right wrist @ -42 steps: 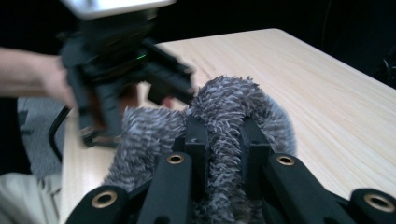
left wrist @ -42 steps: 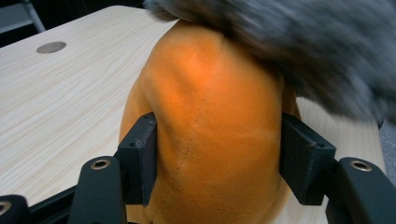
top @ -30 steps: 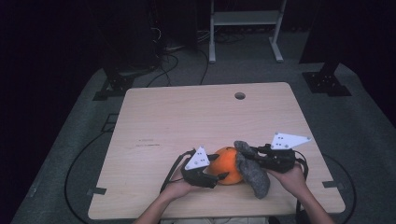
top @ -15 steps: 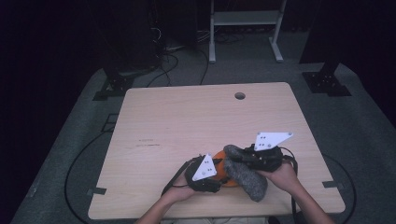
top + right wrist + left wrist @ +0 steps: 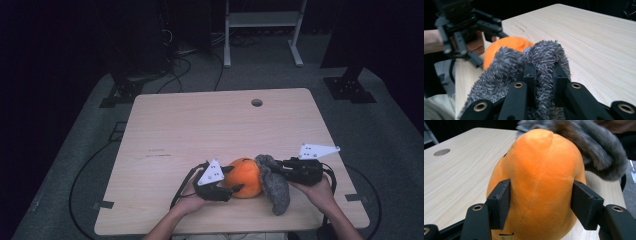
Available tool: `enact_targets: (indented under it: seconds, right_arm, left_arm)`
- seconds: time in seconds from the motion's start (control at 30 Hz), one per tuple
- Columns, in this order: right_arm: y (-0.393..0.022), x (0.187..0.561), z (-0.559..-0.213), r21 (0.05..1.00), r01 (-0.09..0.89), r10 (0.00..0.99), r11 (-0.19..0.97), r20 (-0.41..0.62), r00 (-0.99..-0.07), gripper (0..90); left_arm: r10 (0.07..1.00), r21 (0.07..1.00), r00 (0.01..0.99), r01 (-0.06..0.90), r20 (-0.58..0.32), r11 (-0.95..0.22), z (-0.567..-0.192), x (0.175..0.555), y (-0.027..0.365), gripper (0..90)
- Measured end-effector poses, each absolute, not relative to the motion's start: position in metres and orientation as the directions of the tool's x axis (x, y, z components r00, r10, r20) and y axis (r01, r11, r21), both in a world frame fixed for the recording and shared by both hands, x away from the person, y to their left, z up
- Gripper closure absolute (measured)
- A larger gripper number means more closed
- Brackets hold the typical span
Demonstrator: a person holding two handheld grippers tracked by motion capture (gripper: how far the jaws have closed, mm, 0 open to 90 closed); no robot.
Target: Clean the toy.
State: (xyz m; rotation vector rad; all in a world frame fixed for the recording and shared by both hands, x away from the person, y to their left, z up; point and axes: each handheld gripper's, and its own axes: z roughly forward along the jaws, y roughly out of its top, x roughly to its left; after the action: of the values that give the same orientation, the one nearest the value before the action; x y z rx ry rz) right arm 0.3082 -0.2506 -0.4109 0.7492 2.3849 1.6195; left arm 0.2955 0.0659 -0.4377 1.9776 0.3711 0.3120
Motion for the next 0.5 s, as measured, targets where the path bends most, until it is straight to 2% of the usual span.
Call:
enact_targets:
  seconds: [0.37,0.43,0.5]
  right_arm:
    - [-0.221,0.290,-0.401,0.918,0.233,0.411,0.321,0.086,-0.908,77.4]
    - [-0.220,0.295,-0.401,0.919,0.237,0.420,0.314,0.090,-0.903,77.4]
    - [-0.225,0.304,-0.405,0.917,0.264,0.444,0.298,0.112,-0.889,77.4]
  left_arm:
    - [0.482,0.915,0.871,0.268,-0.096,-0.302,-0.439,0.309,0.081,37.1]
    - [0.478,0.915,0.873,0.266,-0.096,-0.303,-0.439,0.309,0.082,37.8]
    - [0.447,0.916,0.893,0.218,-0.049,-0.336,-0.439,0.306,0.082,38.3]
